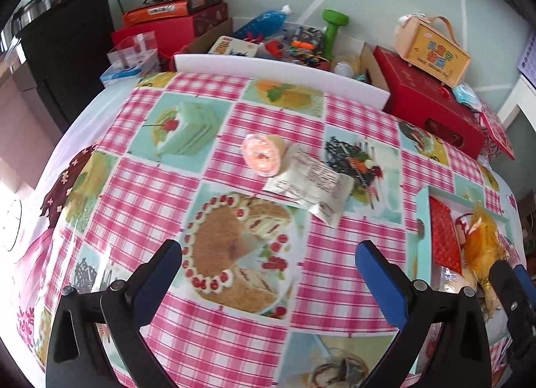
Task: Organize snacks
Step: 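Withdraw both open tools from the tray toward the remaining snacks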
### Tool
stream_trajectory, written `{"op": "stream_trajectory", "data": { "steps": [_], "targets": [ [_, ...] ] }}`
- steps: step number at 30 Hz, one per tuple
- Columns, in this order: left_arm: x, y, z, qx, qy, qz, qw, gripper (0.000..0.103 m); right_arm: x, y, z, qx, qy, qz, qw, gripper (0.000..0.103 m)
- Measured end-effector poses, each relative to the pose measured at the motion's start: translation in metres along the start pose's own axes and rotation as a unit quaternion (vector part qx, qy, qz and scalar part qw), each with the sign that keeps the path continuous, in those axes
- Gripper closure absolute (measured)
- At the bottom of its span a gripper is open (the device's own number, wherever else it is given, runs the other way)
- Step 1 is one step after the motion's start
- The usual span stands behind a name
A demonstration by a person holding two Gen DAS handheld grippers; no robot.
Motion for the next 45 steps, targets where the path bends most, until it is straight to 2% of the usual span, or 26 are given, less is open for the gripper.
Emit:
{"op": "stream_trajectory", "data": {
  "steps": [16,30,35,45],
  "targets": [
    [0.010,-0.074,-0.001,0.019,0.007,-0.065,0.9977,0.000,-0.017,-0.056,0.013,0.003,-0.003,-0.060,0.998,0.000],
    [0.028,-0.082,0.021,0.019,-0.001,-0.060,0.9980,0.000,-0.010,-0.113,0.022,0.040,0.004,-0.088,0.995,0.000],
    [0.040,-0.081,0.024,0.015,0.011,-0.052,0.9985,0.000,-0.007,-0.126,0.037,0.041,-0.005,-0.092,0.995,0.000],
    [0.043,-0.094,0.039,0.021,0.006,-0.063,0.9978,0.000,0.001,-0.139,0.072,0.054,-0.037,-0.097,0.993,0.000]
  ]
}}
Point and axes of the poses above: each gripper's, at about its wrist camera, not at the fingertips, and z roughly the way its jaws point, y to its right, x to its top, the point moved 3 cm from there along z, roughly the way its jaws point, and after that the axes turned 12 degrees about -x, right-handed, at the moved point
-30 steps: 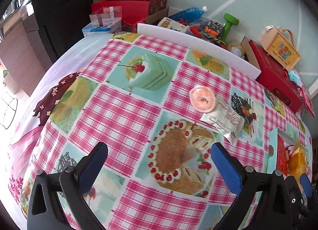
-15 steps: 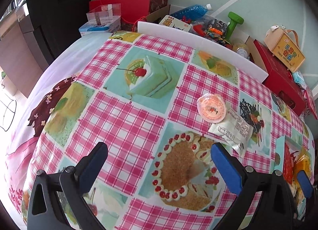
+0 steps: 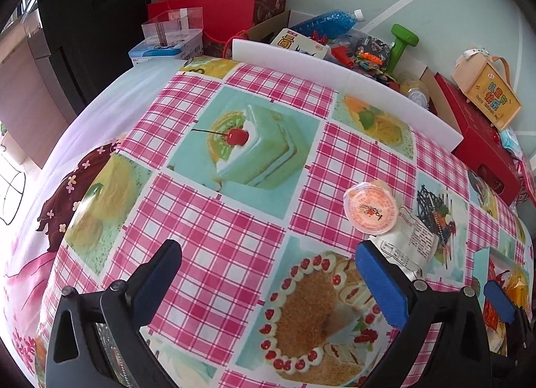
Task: Organize snacks
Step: 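Withdraw both open tools from the tray toward the remaining snacks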
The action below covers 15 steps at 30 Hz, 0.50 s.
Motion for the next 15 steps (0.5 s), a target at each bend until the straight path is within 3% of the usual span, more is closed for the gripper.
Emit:
{"op": "stream_trajectory", "data": {
  "steps": [8,15],
  "targets": [
    [0.000,-0.001,0.013,-0.003,-0.012,-0.001,0.9999,0.000,-0.002,-0.011,0.035,0.010,-0.039,-0.027,0.999,0.000],
    [-0.001,-0.007,0.018,-0.007,-0.019,-0.012,0.9997,0.000,-0.002,-0.025,0.064,-0.013,-0.061,-0.073,0.995,0.000]
  ]
}}
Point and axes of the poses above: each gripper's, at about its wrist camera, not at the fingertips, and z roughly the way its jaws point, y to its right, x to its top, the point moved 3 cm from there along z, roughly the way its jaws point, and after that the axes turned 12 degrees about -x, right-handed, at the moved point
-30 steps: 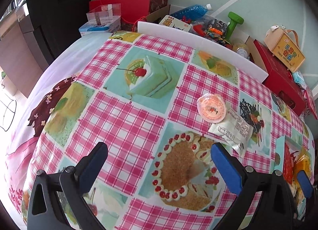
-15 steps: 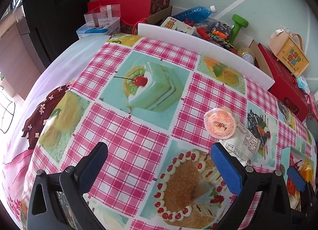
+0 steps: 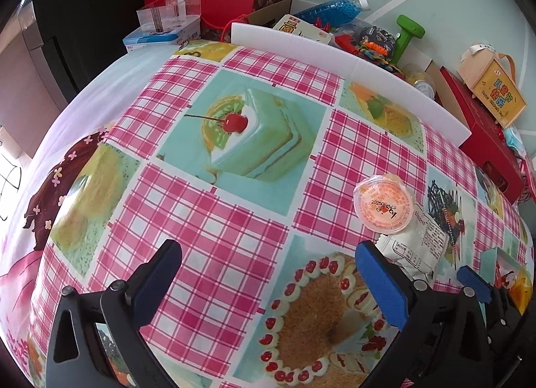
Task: Organize snacks
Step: 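Withdraw both open tools from the tray toward the remaining snacks, then grasp the white sachet with the right tool while the left grasps the orange jelly cup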
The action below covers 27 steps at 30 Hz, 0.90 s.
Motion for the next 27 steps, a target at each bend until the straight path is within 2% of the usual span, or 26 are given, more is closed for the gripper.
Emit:
{"op": "stream_trajectory", "data": {
  "steps": [15,19,21,23,27],
  "targets": [
    [0.000,0.000,-0.001,-0.010,0.000,-0.005,0.9999,0.000,0.038,-0.014,0.022,-0.005,0.023,-0.038,0.999,0.000],
    [0.000,0.003,0.000,-0.011,0.000,0.001,0.9999,0.000,0.044,-0.002,0.029,-0.017,0.021,-0.015,1.000,0.000],
    [0.001,0.006,0.000,-0.015,0.003,0.006,0.9999,0.000,0.046,0.007,0.030,-0.023,0.021,0.000,1.000,0.004],
    [0.001,0.010,0.000,-0.025,0.006,0.009,0.9996,0.000,0.046,0.015,0.029,-0.029,0.019,0.015,0.999,0.008],
    [0.004,0.021,0.000,-0.052,0.012,0.019,0.9984,0.000,0.039,0.023,0.025,-0.031,0.014,0.027,0.999,0.010]
  ]
}}
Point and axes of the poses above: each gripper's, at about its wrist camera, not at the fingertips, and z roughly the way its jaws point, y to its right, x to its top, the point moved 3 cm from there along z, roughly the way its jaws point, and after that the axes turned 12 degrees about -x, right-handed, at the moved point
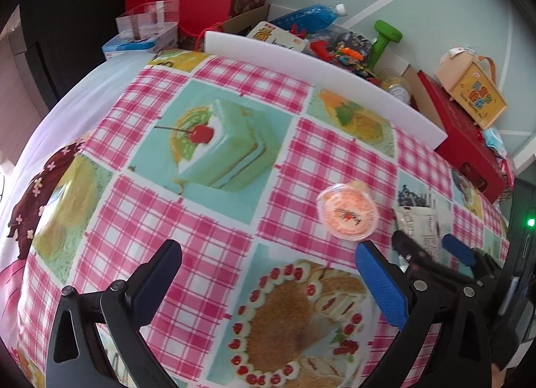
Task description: Organize snacks
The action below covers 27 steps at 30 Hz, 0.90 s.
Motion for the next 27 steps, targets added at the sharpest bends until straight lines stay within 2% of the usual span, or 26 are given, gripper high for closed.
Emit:
{"op": "stream_trajectory", "data": {
  "steps": [7,12,16,17,20,22,23,24,26,27],
  "targets": [
    [0.007,0.028,0.012,-0.023,0.000,0.029,0.9993,0.000,-0.019,0.011,-0.013,0.000,0.003,0.008,1.000,0.021],
    [0.014,0.040,0.034,0.009,-0.018,0.035,0.9992,0.000,-0.035,0.024,-0.019,-0.005,0.006,0.022,1.000,0.030],
    [0.020,0.045,0.044,0.006,-0.019,0.032,0.9993,0.001,-0.034,0.029,-0.018,-0.006,0.008,0.029,1.000,0.030],
    [0.022,0.048,0.046,0.010,-0.017,0.036,0.9992,0.004,-0.034,0.029,-0.017,-0.007,0.009,0.030,0.999,0.030],
    [0.028,0.056,0.054,0.013,-0.019,0.041,0.9989,0.021,-0.033,0.028,-0.017,-0.009,0.010,0.032,0.999,0.030],
    [0.028,0.058,0.056,0.013,-0.021,0.040,0.9989,0.025,-0.032,0.027,-0.018,-0.010,0.010,0.033,0.999,0.030],
    [0.029,0.058,0.058,0.014,-0.020,0.040,0.9989,0.031,-0.034,0.028,-0.018,-0.009,0.010,0.034,0.999,0.030],
    [0.029,0.060,0.059,0.016,-0.020,0.042,0.9988,0.041,-0.034,0.028,-0.019,-0.010,0.010,0.035,0.999,0.030],
    [0.028,0.060,0.062,0.028,-0.019,0.048,0.9983,0.053,-0.033,0.027,-0.018,-0.010,0.010,0.035,0.999,0.030],
    [0.028,0.061,0.063,0.030,-0.017,0.053,0.9980,0.053,-0.034,0.028,-0.019,-0.010,0.011,0.036,0.999,0.031]
  ]
}}
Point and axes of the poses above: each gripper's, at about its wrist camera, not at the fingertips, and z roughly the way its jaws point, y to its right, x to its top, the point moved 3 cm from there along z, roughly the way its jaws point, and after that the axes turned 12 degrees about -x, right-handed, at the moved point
